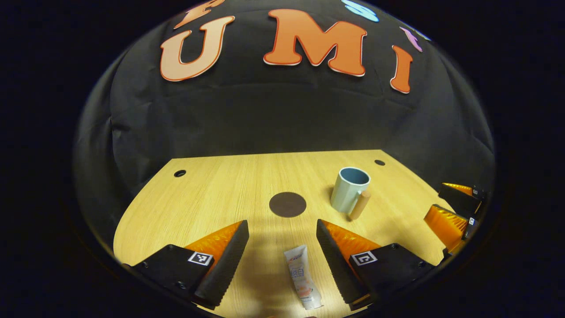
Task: Put the toothbrush and toothpaste on the desktop into the cup, then pick up the cup and place it on the coaster on the desktop.
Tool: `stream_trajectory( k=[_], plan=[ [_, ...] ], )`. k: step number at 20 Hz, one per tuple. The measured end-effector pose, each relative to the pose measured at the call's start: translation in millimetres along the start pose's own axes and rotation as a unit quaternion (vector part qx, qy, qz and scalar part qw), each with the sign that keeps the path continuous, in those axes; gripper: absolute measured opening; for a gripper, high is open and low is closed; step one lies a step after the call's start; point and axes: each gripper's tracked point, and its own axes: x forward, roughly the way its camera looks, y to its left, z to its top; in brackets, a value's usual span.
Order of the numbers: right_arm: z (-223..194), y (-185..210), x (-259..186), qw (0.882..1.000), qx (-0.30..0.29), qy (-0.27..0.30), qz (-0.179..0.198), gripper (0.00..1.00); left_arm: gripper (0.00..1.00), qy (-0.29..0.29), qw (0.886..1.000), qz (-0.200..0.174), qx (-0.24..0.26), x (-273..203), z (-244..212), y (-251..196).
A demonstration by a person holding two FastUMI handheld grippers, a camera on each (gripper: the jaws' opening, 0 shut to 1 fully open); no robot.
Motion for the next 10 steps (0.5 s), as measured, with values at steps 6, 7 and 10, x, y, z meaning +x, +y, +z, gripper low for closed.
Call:
stream_trajectory(
  k=[6, 7, 10],
  plan=[
    [0, 12, -5, 0.998, 0.008, 0.043, 0.037, 0.90, 0.99, 0.063, 0.998, -0.021, 0.017, 12, -20, -10],
    [-1, 12, -6, 0.998, 0.007, 0.054, 0.041, 0.90, 0.95, 0.079, 0.996, -0.026, 0.018, 11, -26, -12],
    [-8, 14, -4, 0.995, 0.000, 0.092, 0.048, 0.90, 0.95, 0.122, 0.992, -0.042, 0.017, 10, -45, -16]
  ],
)
